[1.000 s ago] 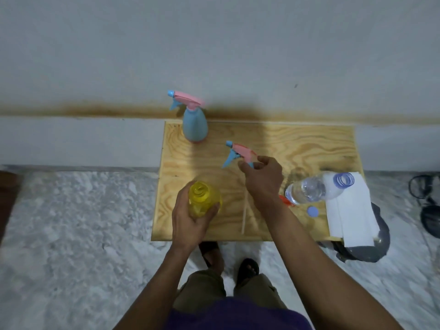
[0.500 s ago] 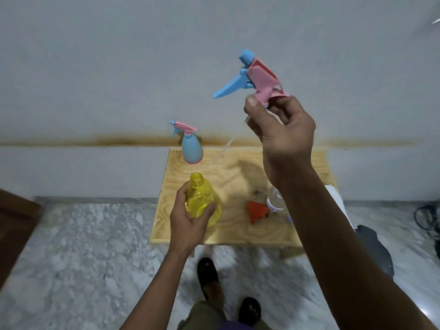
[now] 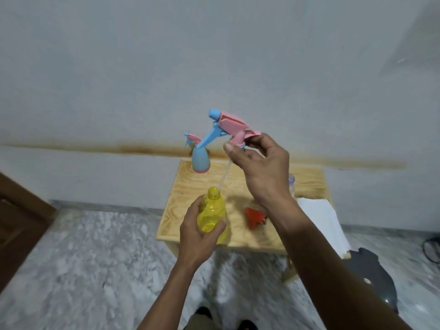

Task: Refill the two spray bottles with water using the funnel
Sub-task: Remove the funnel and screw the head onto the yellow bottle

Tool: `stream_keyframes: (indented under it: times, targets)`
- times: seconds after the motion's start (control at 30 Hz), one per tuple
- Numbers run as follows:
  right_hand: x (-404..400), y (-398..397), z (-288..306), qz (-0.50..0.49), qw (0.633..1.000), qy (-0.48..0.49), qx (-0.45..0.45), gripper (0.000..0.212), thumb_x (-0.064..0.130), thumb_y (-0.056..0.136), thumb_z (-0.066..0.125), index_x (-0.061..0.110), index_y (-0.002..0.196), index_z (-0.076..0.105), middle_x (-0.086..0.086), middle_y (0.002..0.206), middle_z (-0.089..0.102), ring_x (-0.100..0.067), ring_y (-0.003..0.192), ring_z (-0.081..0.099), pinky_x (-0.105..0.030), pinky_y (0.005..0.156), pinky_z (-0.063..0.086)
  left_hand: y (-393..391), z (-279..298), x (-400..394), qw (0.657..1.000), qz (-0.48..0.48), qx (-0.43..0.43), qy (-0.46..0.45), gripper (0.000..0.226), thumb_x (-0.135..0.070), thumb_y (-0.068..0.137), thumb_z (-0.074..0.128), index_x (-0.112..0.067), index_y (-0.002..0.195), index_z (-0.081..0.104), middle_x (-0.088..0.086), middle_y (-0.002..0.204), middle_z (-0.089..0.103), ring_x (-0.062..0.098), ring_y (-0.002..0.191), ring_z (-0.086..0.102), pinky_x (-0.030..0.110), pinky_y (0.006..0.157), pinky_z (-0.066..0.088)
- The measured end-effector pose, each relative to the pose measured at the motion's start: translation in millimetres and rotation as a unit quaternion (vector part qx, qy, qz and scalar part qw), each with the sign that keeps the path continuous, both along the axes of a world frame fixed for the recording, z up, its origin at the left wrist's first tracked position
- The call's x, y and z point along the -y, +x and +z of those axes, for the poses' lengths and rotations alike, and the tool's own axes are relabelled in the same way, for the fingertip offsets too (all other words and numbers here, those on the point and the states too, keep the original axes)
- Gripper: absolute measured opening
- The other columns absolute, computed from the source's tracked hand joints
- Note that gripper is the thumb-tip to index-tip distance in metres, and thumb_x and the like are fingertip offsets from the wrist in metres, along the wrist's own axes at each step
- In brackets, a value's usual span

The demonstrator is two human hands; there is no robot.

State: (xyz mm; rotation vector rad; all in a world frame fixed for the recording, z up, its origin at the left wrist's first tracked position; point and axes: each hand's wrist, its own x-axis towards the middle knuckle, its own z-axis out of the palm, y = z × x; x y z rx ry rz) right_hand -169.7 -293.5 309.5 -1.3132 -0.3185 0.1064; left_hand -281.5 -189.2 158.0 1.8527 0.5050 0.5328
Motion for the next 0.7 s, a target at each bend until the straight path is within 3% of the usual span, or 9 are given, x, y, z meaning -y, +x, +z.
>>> stream_keyframes:
  times: [0.2,0.3,0.37,0.53,0.7]
  targets:
    - [-14.2,-4.6,-30.0,0.021,0.999,-0.031,-0.026,0.023,0.011,0.076,0.084,0.014,0.096,0.072,0.006,0.083,0.071,-0.011,0.070,0.065,-0.029,0.072,0.053,6.4,26.5,-12.2,0.999,-0.034,0.027,0.033,0.067,-0.022,0.079,0.083,-0.047,0.126,0.043,-0.037,0.118,0.054,-0.007,0.113,0.055,0.006,0.084,0.043]
    - [-21.1,-5.8,-37.6,0.035,0.998,-0.031,-0.044,0.024,0.012,0.076,0.084,0.013,0.098,0.073,0.003,0.084,0.072,-0.013,0.077,0.065,-0.034,0.077,0.054,11.6,40.3,-14.8,0.997,-0.029,0.041,0.052,0.064,-0.040,0.083,0.071,-0.046,0.138,0.041,-0.033,0.129,0.053,-0.006,0.120,0.053,0.010,0.092,0.043]
    - [-25.6,-5.5,-35.9,0.044,0.997,-0.011,-0.056,0.024,0.007,0.079,0.081,0.007,0.100,0.071,0.002,0.080,0.070,-0.011,0.073,0.062,-0.030,0.072,0.052,16.5,44.5,-18.5,0.996,-0.034,0.052,0.059,0.069,-0.048,0.085,0.063,-0.038,0.148,0.038,-0.028,0.142,0.047,-0.007,0.129,0.047,0.012,0.100,0.041]
    - [-36.2,-3.6,-31.8,0.044,0.998,0.004,-0.053,0.025,0.006,0.080,0.080,0.003,0.102,0.068,-0.002,0.084,0.070,-0.013,0.077,0.062,-0.023,0.070,0.051,22.6,49.6,-25.7,0.994,-0.042,0.070,0.067,0.065,-0.057,0.084,0.054,-0.048,0.144,0.030,-0.034,0.144,0.037,-0.023,0.129,0.037,-0.002,0.097,0.030]
    - [-38.3,-6.1,-34.7,0.023,0.999,-0.012,-0.034,0.029,0.009,0.078,0.082,0.006,0.104,0.070,-0.002,0.089,0.071,-0.012,0.081,0.064,-0.028,0.079,0.055,27.9,42.0,-29.7,0.995,-0.051,0.064,0.063,0.069,-0.060,0.084,0.055,-0.040,0.148,0.040,-0.013,0.141,0.056,-0.001,0.123,0.056,0.003,0.093,0.039]
